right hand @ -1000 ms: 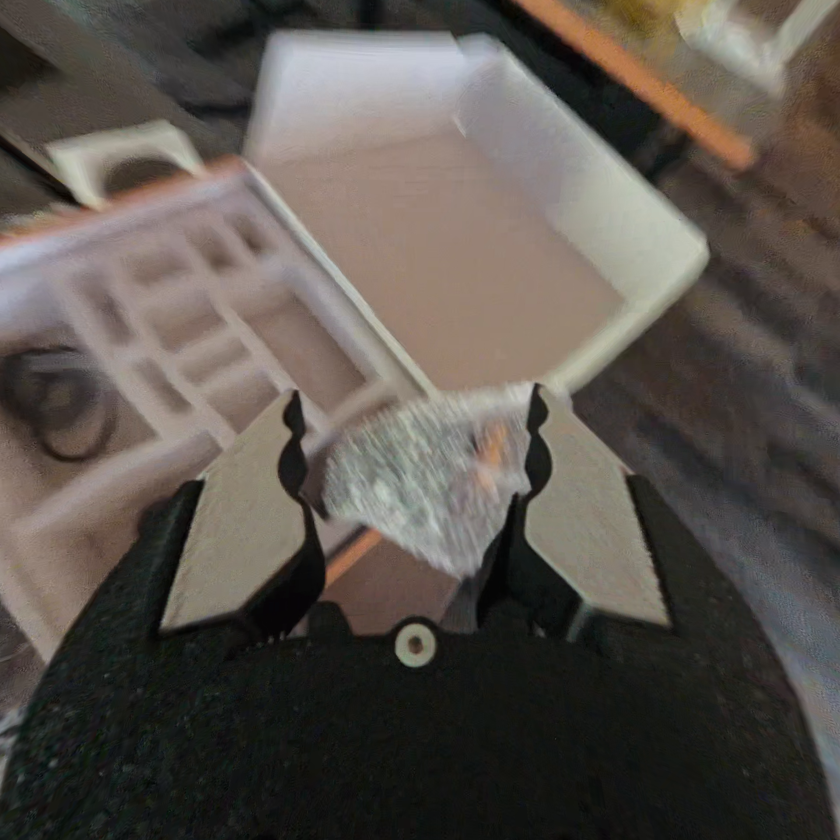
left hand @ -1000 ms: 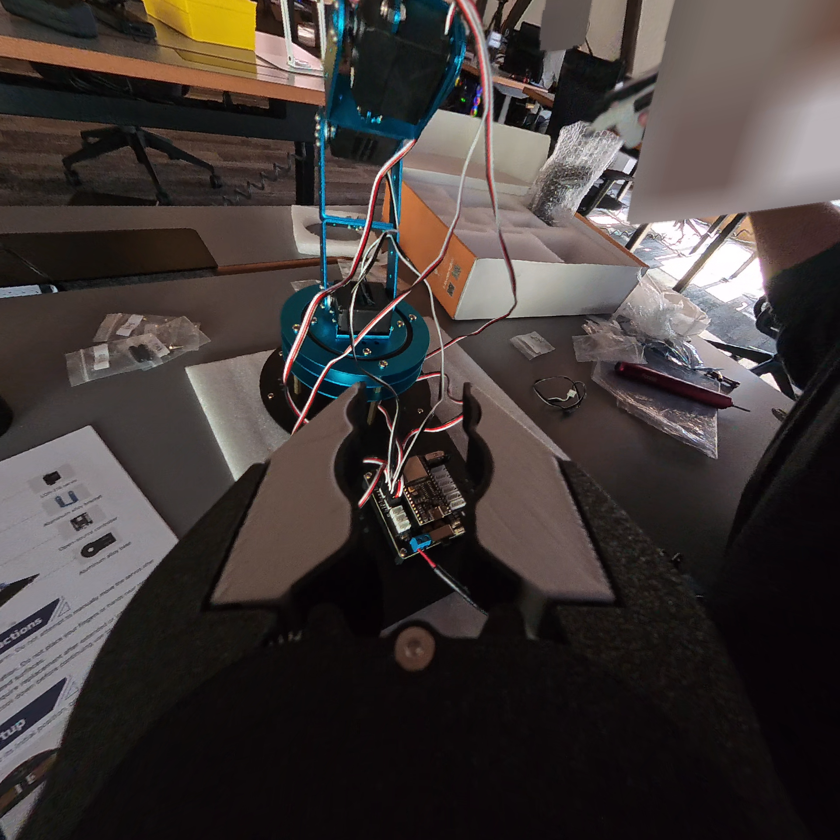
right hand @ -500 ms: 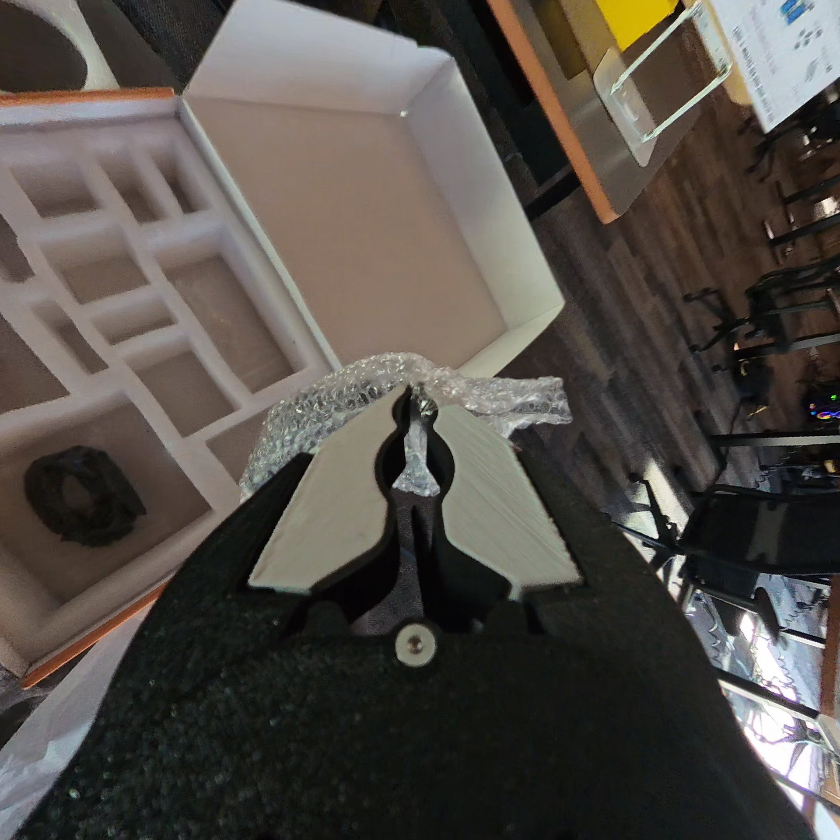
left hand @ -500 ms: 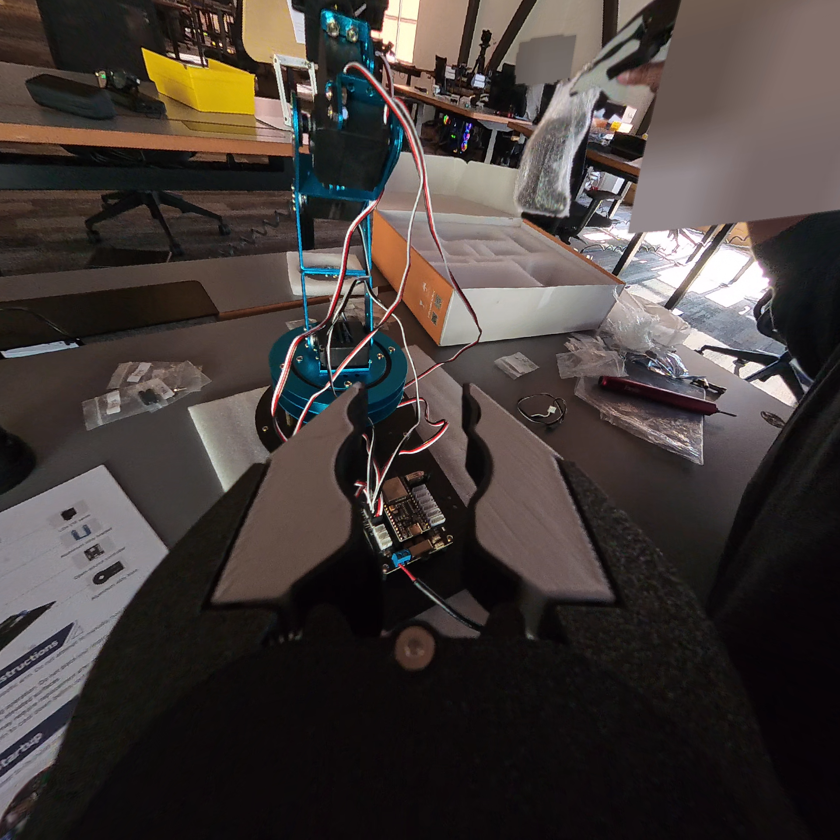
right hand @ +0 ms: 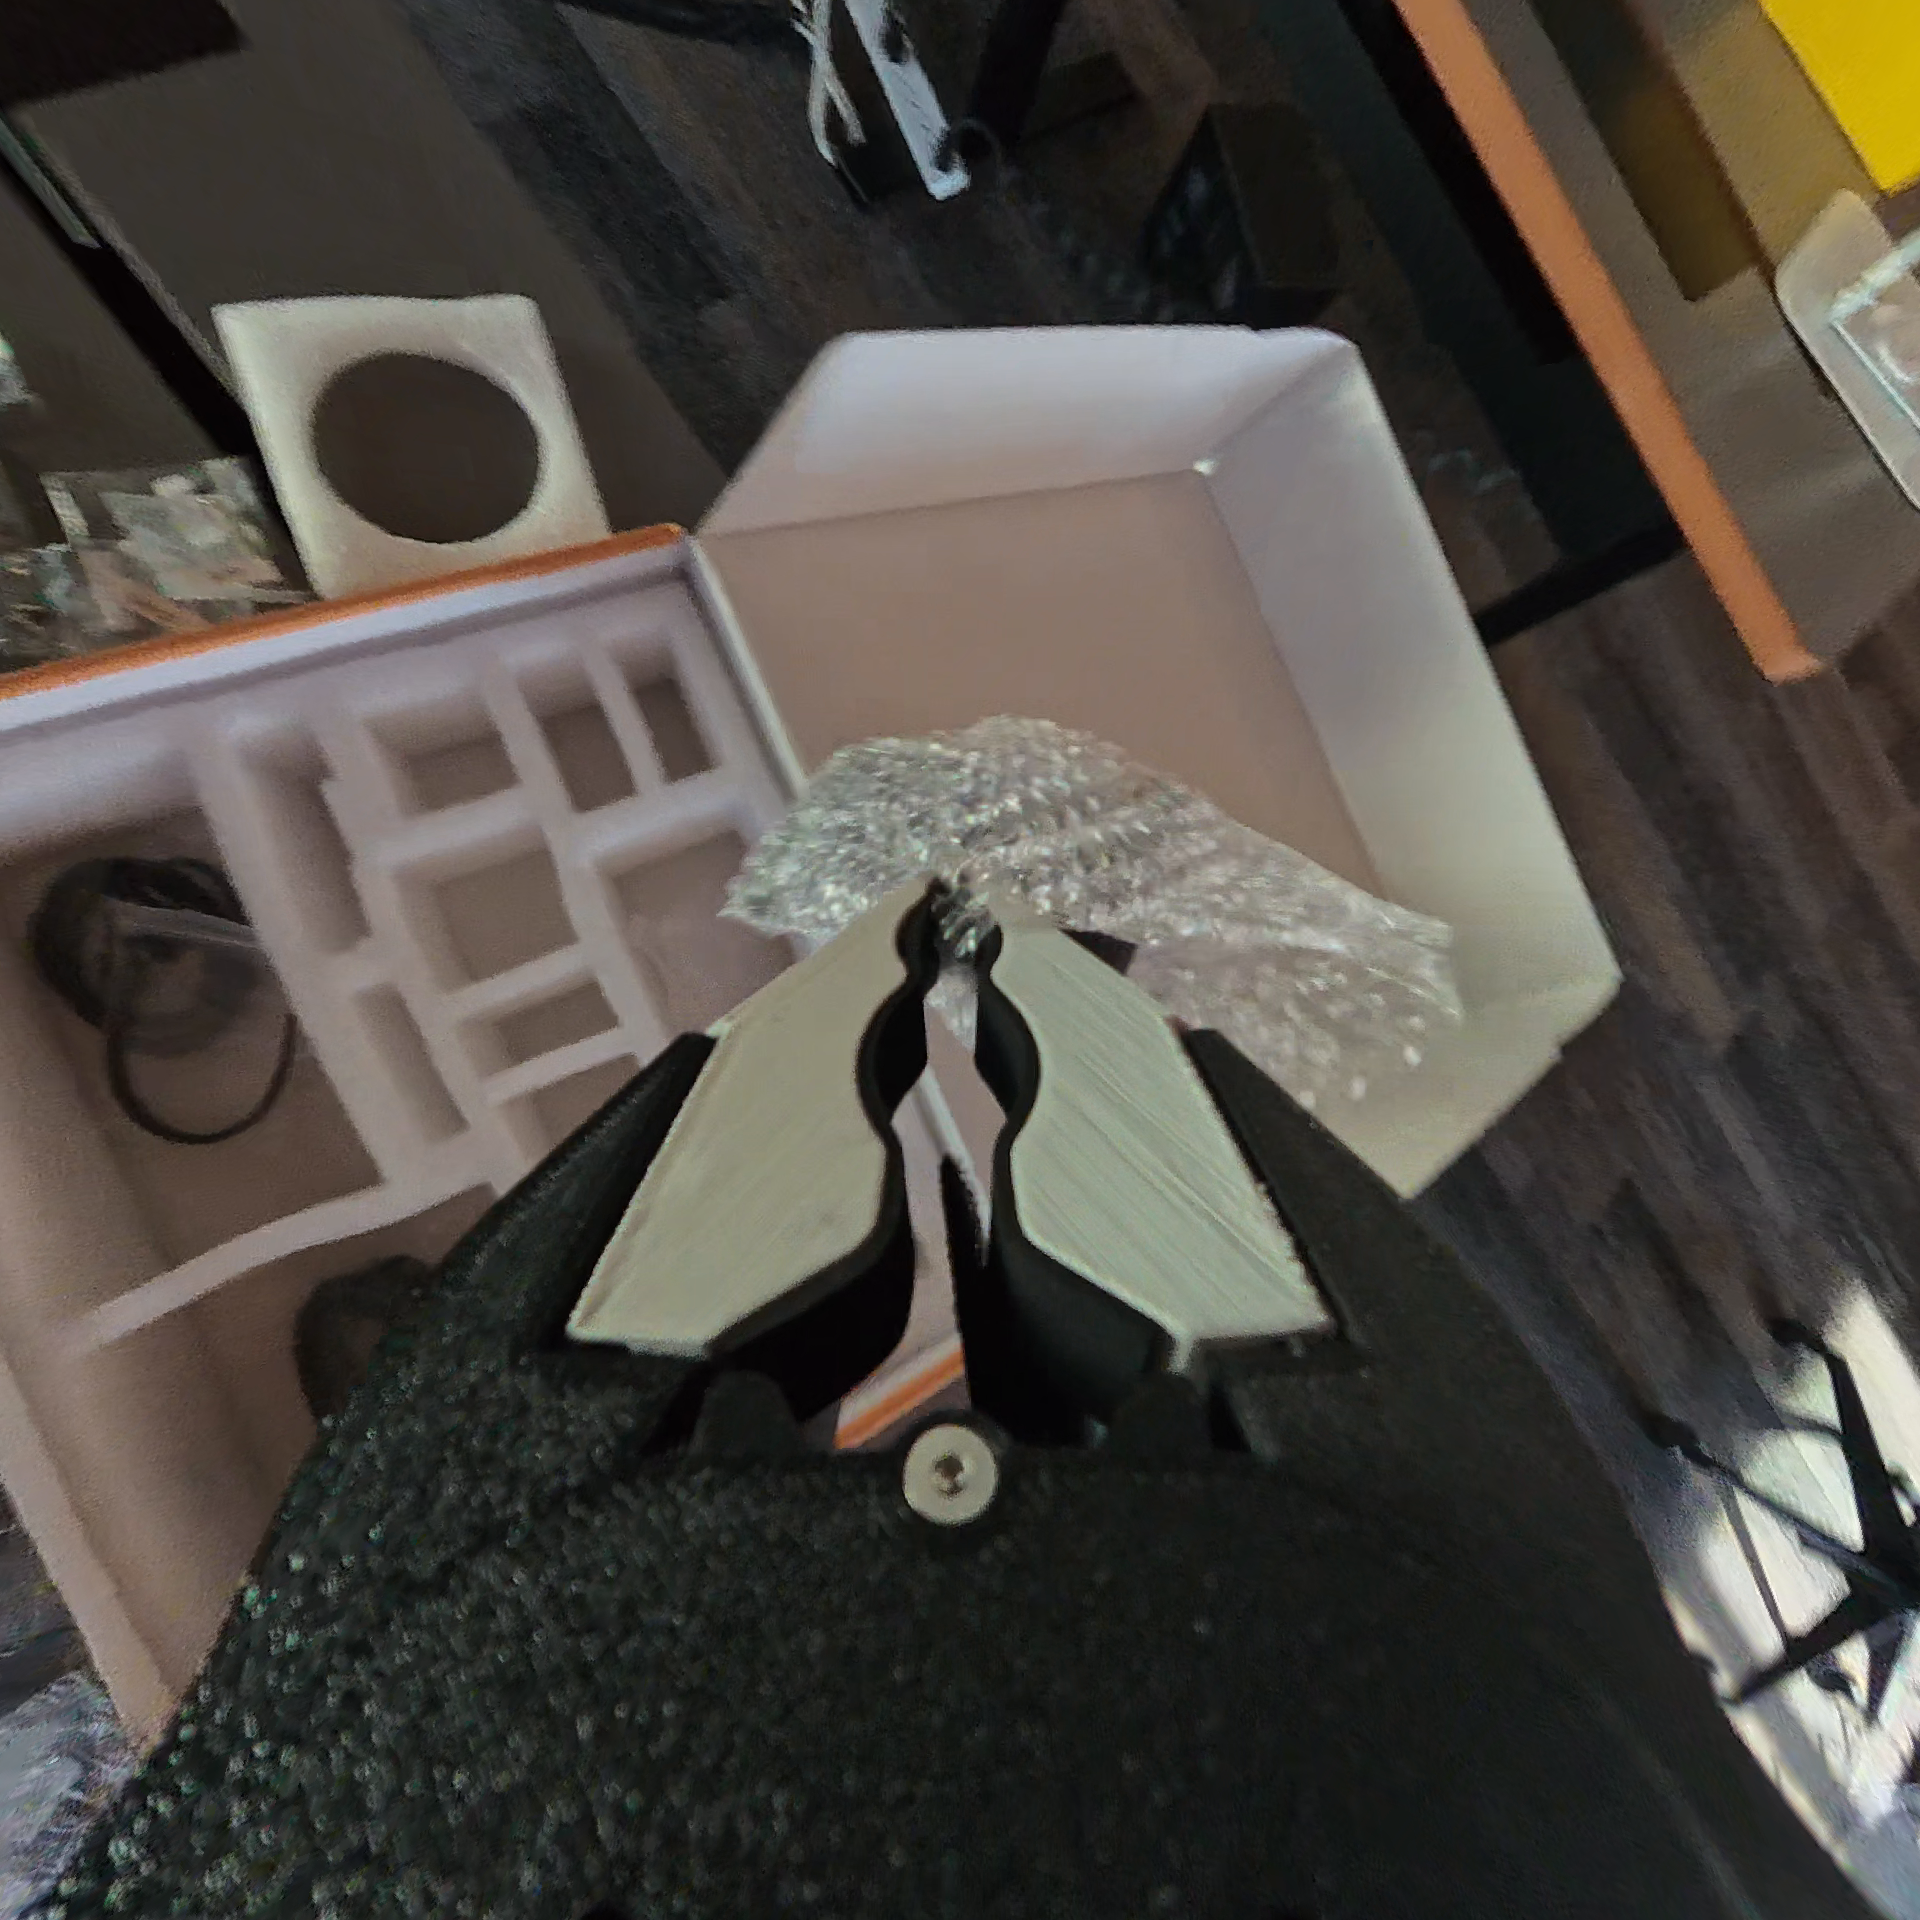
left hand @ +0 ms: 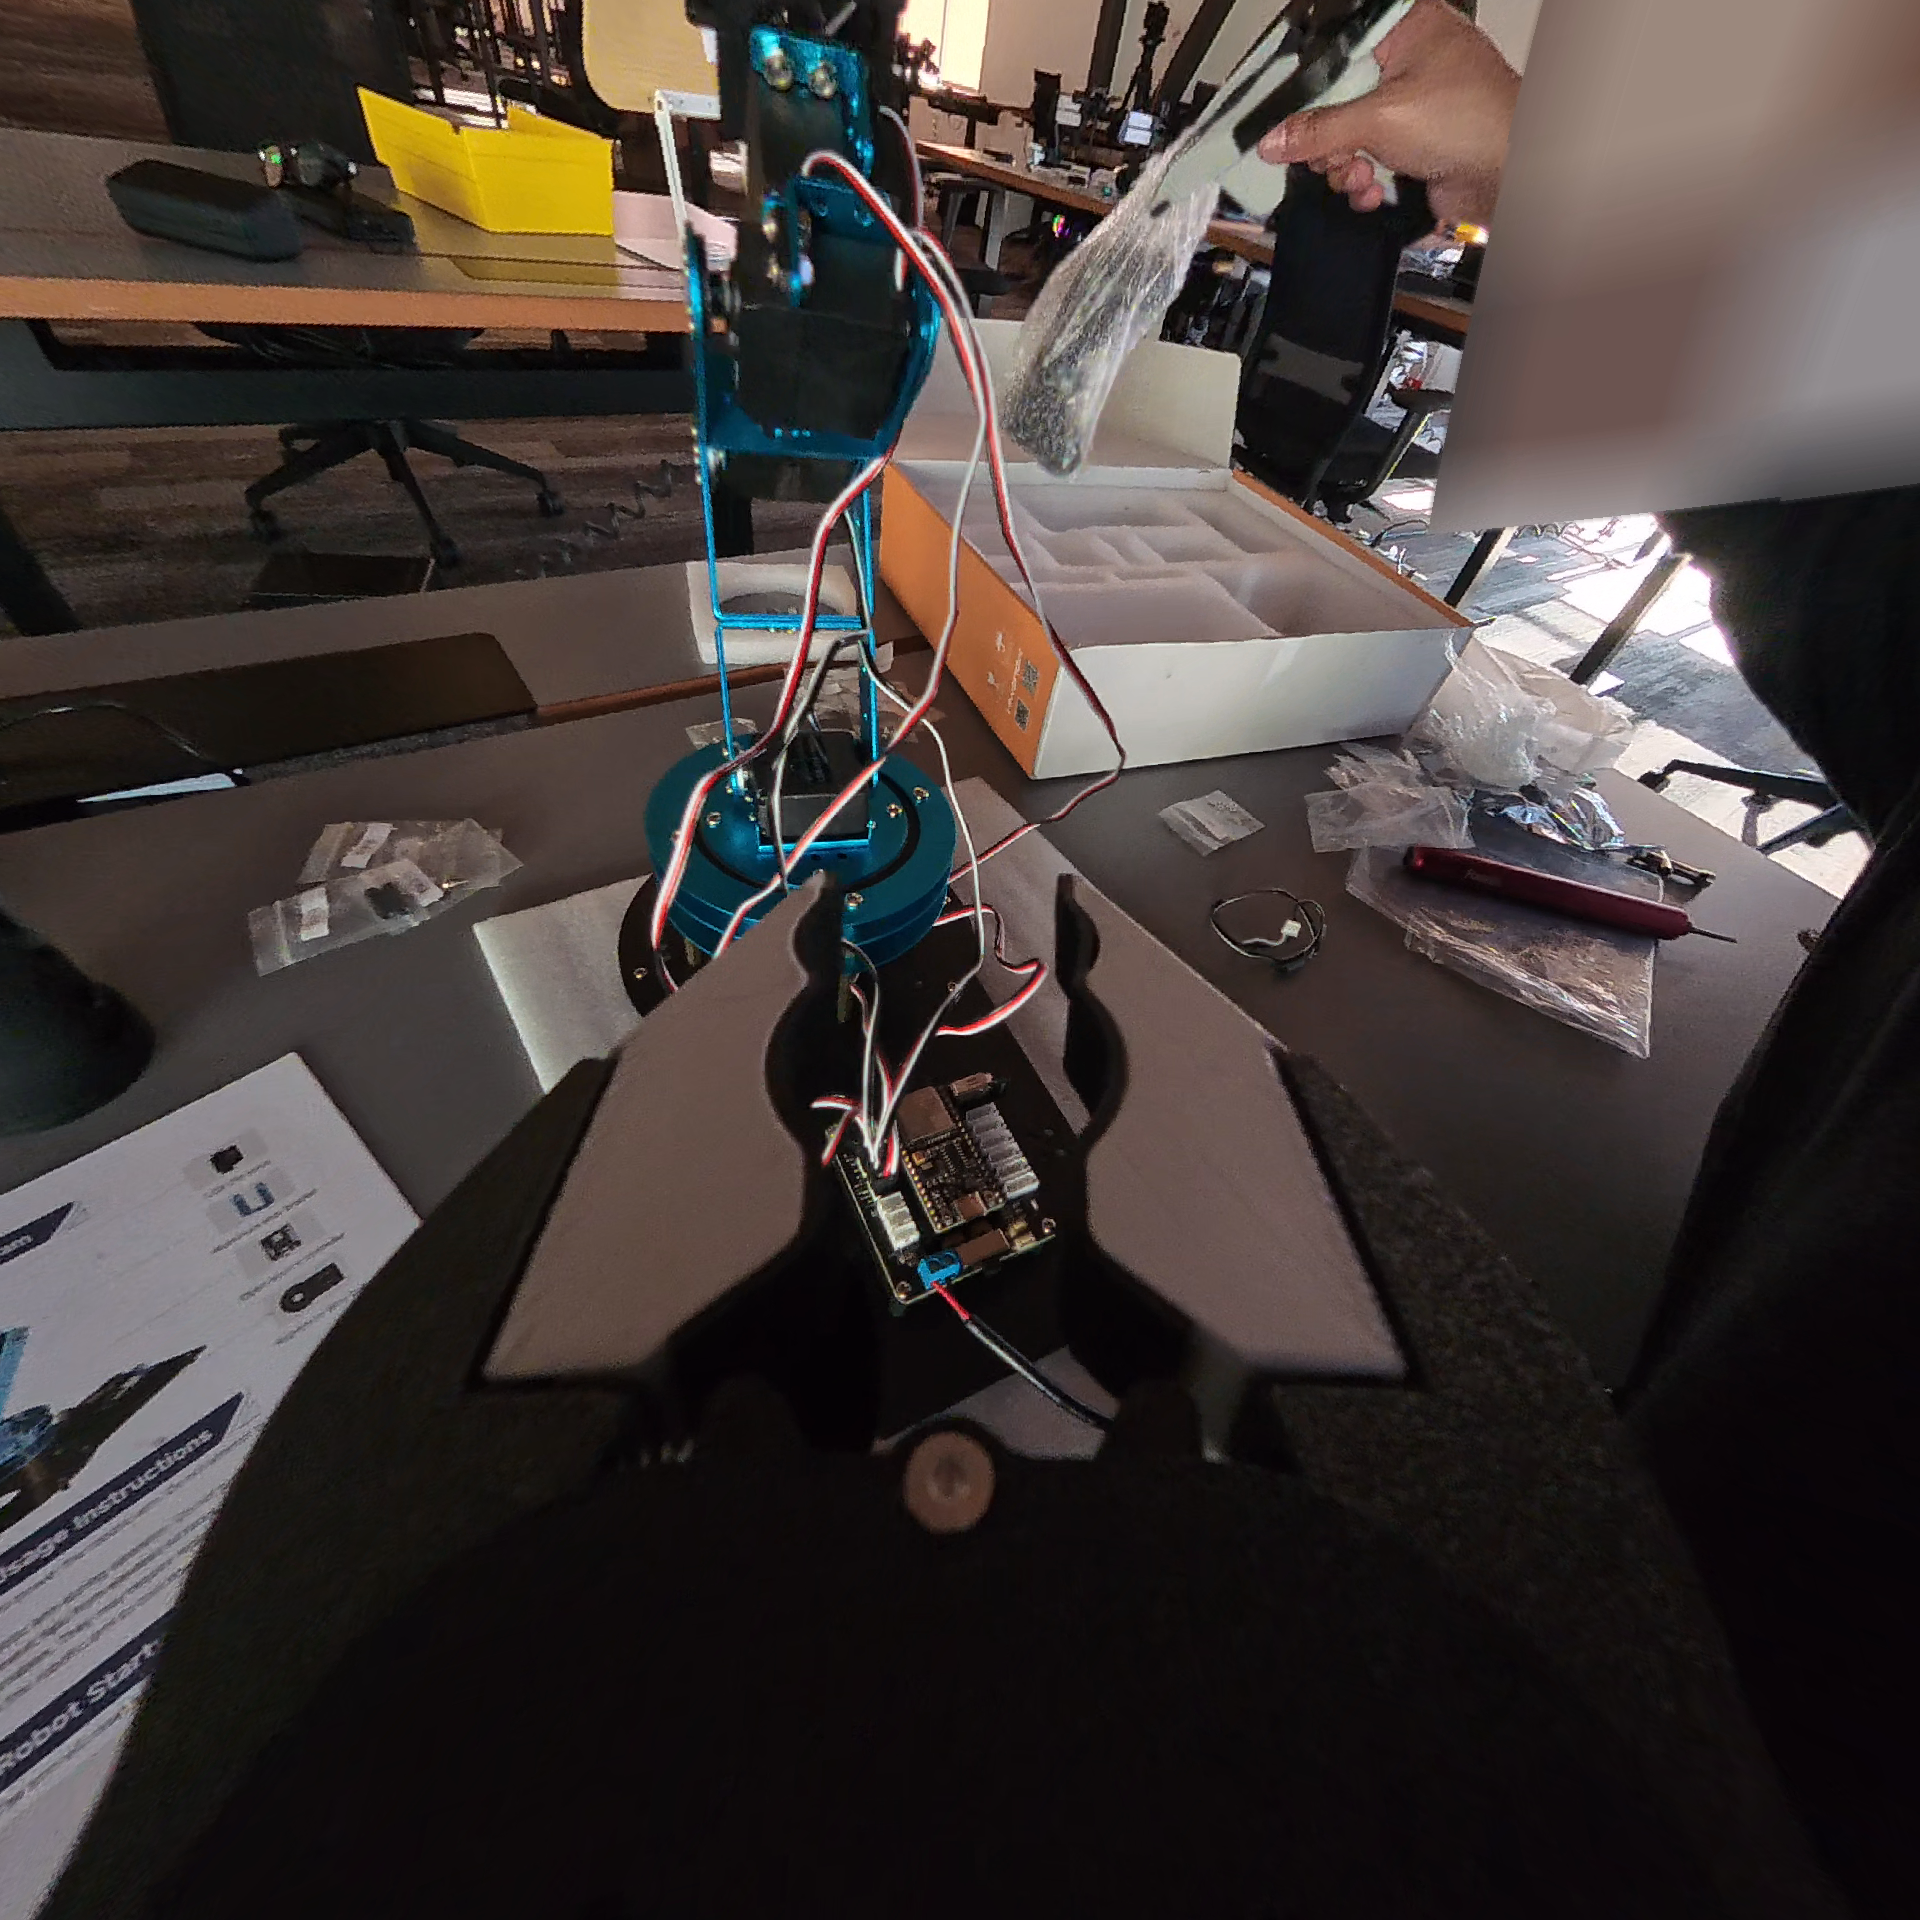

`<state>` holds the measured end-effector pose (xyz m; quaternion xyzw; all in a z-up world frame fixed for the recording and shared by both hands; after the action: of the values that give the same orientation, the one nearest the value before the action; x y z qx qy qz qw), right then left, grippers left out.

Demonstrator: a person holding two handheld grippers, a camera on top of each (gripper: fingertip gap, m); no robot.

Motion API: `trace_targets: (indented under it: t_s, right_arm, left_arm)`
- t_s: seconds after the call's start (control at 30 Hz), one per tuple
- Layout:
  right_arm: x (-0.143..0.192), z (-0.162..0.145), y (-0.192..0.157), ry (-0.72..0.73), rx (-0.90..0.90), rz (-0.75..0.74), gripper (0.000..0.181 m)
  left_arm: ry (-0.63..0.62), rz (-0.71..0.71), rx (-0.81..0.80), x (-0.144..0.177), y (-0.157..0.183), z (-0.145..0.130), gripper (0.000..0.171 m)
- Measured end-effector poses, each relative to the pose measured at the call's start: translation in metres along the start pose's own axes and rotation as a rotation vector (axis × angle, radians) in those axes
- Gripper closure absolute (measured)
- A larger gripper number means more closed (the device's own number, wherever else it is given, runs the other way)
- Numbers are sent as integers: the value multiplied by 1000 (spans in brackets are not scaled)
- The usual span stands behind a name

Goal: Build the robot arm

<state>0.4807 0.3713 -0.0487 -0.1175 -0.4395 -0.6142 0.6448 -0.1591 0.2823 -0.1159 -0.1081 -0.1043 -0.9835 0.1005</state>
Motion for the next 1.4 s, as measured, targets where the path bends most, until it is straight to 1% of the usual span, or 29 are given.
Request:
trace_targets:
  t_s: [0.07, 0.17, 0.23, 0.3, 0.33, 0.4, 0.43, 0.47, 0.53, 0.67, 0.73, 0.77, 0.8, 0.87, 0.9, 0.97, 1.03, 1.1, 1.17, 1.23, 1.3, 1.4]
  right_arm:
    - [-1, 8, -22, 34, 62, 46, 181]
    - [-5, 15, -36, 39, 180, 14, 181]
    - [-13, 9, -45, 17, 207, 54, 181]
    - [-19, -11, -44, -37, 210, 61, 181]
    - [-17, -19, -47, -29, 177, 96, 181]
    - [-4, -33, -52, -4, 73, 156, 181]
    - [5, -41, -53, 15, 56, 158, 181]
    - [11, -51, -51, 19, 63, 130, 181]
    - [16, -79, -46, -21, 70, 92, 181]
    - [8, -129, -57, -95, -48, 191, 181]
    - [1, -147, -63, -120, -70, 201, 176]
    - [-1, -152, -66, -104, -87, 206, 166]
    - [0, -154, -68, -77, -118, 213, 157]
    - [8, -152, -73, 5, -206, 233, 149]
    - [14, -148, -74, 66, -247, 240, 147]
    - [29, -140, -75, 194, -310, 206, 145]
    - [41, -137, -83, 287, -344, 187, 144]
    - [44, -137, -97, 319, -355, 201, 142]
    - [45, -142, -103, 299, -349, 163, 147]
    - [53, -137, -106, 348, -354, 153, 143]
    - [64, -132, -108, 374, -360, 150, 150]
    - [84, -123, -109, 450, -355, 96, 153]
  left_arm:
    - [0, -2, 12, -3, -2, 2, 132]
    - [-21, -18, 32, -12, -3, 1, 132]
    - [-65, -12, 26, -17, -1, -4, 132]
    - [-108, 19, -10, -19, 0, -7, 133]
    - [-118, 35, -23, -19, 0, -6, 133]
    - [-114, 47, -18, -21, 0, -2, 134]
    - [-110, 45, -1, -23, -1, 0, 134]
    - [-107, 38, 19, -26, -2, 2, 134]
    - [-111, 25, 51, -32, -4, 3, 133]
    - [-148, 32, 67, -46, -9, -2, 133]
    - [-169, 40, 76, -53, -12, -6, 133]
    - [-180, 43, 81, -56, -13, -8, 134]
    - [-193, 47, 88, -59, -15, -10, 134]
    - [-211, 65, 98, -63, -20, -12, 134]
    - [-215, 76, 103, -63, -23, -12, 134]
    - [-219, 98, 119, -64, -29, -12, 134]
    - [-215, 113, 127, -65, -35, -12, 134]
    - [-209, 125, 139, -66, -40, -13, 134]
    - [-207, 119, 154, -68, -42, -15, 133]
    - [-209, 121, 157, -67, -42, -16, 134]
    - [-205, 126, 149, -64, -42, -15, 134]
    - [-189, 124, 153, -60, -41, -14, 134]
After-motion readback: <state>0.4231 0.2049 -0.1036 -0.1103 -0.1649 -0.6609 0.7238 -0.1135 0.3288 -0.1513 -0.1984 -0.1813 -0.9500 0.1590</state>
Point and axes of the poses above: each gripper's, where its closed fingertips meet, x back along the fingers, z out of its top, y = z × x across the jaws, the point moved 3 cm from there along x, back along the fingers, and after that the axes turned 7 degrees about -z, right-handed, at the moved point
